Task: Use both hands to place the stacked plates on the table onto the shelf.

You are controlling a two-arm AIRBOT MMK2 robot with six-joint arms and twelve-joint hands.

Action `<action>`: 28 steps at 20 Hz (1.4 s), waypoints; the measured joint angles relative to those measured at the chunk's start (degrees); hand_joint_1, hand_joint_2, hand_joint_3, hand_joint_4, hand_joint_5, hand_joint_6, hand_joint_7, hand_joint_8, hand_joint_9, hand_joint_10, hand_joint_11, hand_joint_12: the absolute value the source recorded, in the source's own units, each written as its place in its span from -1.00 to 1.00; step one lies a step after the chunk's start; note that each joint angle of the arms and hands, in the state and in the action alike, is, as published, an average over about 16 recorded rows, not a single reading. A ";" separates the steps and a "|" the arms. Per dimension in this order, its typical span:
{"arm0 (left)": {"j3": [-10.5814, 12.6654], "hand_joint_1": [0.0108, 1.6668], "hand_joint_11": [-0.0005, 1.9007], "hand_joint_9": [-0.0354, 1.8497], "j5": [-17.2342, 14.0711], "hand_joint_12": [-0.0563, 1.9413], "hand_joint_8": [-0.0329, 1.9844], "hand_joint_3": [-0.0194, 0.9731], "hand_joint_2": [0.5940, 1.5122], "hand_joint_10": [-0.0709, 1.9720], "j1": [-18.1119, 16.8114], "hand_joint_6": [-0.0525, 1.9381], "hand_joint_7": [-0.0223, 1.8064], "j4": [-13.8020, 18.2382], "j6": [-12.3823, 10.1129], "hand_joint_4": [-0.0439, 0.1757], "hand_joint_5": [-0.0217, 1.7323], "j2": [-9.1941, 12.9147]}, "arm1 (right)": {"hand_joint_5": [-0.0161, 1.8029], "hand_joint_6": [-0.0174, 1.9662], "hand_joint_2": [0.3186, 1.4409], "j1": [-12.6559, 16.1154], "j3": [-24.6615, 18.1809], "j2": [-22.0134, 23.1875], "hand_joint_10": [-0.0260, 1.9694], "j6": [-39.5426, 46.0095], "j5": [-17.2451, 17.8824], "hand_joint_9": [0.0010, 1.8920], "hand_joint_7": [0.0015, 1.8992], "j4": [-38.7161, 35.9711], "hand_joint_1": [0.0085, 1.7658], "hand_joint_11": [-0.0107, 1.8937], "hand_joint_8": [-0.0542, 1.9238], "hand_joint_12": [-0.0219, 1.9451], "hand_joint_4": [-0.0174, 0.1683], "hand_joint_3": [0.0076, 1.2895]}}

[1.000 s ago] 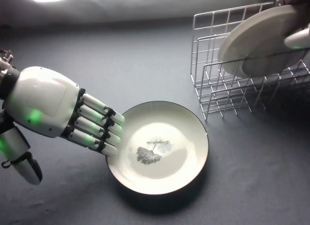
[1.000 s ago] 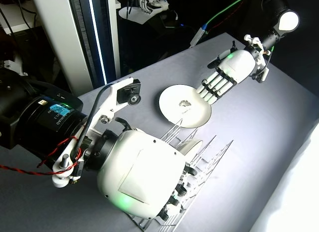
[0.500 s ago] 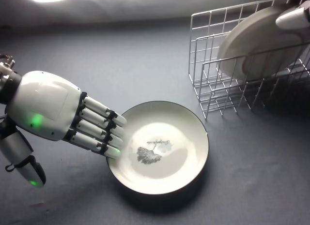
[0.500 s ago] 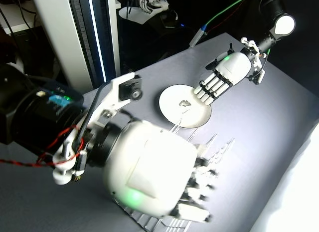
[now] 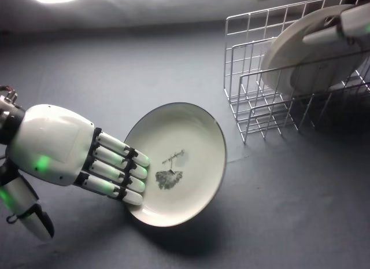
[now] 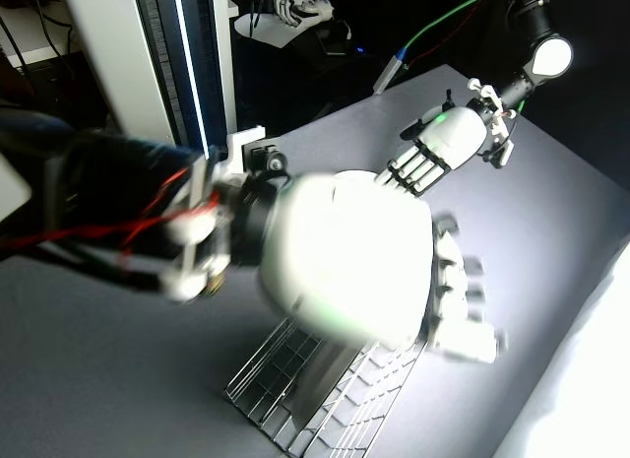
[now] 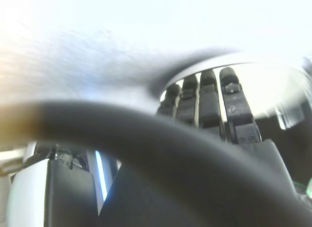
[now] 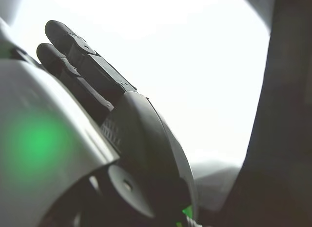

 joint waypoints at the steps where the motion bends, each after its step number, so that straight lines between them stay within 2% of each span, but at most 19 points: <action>1: -0.16 -1.00 -0.99 -0.95 0.16 -0.95 -0.97 -0.94 0.14 -0.93 0.49 -0.97 -0.96 -0.33 0.24 -0.69 -0.99 0.05 | -0.26 -0.96 0.24 0.20 -0.28 -0.32 -0.98 -0.26 1.19 -0.31 -0.30 -2.67 0.29 -0.83 -0.94 0.24 -0.83 -0.99; 7: -1.03 -1.00 -0.99 -0.94 1.09 -0.96 -0.97 -0.94 0.13 -0.94 2.73 -0.97 -0.96 -2.12 1.45 -0.70 -0.99 0.38 | -0.30 -0.96 0.23 -0.04 -2.28 -2.64 -0.98 -1.93 7.57 -0.36 -0.35 -17.54 0.27 -0.88 -0.94 0.27 -0.77 -0.99; 12: -1.31 -1.00 -0.99 -0.95 1.37 -0.96 -0.97 -0.94 0.11 -0.95 3.36 -0.97 -0.96 -2.78 1.86 -0.71 -0.99 0.53 | -0.31 -0.96 0.23 -1.49 -4.45 -4.13 -0.98 -3.06 10.24 -0.37 -0.36 -24.74 0.26 -0.89 -0.94 0.29 -0.72 -0.99; 21: -1.11 -1.00 -0.99 -0.95 1.24 -0.96 -0.97 -0.94 0.11 -0.95 3.40 -0.97 -0.96 -2.81 1.96 -0.71 -0.99 0.48 | -0.32 -0.96 0.23 -5.87 -6.77 -6.23 -0.98 -4.18 10.60 -0.39 -0.39 -29.57 0.26 -0.91 -0.94 0.30 -0.72 -0.99; 28: -0.85 -1.00 -0.98 -0.95 1.06 -0.96 -0.97 -0.94 0.11 -0.95 3.40 -0.98 -0.96 -2.77 1.97 -0.71 -0.99 0.37 | -0.47 -0.96 0.17 -8.91 -4.10 -10.14 -0.98 -4.93 9.22 -0.51 -0.51 -29.69 0.19 -0.95 -0.94 0.16 -0.72 -0.99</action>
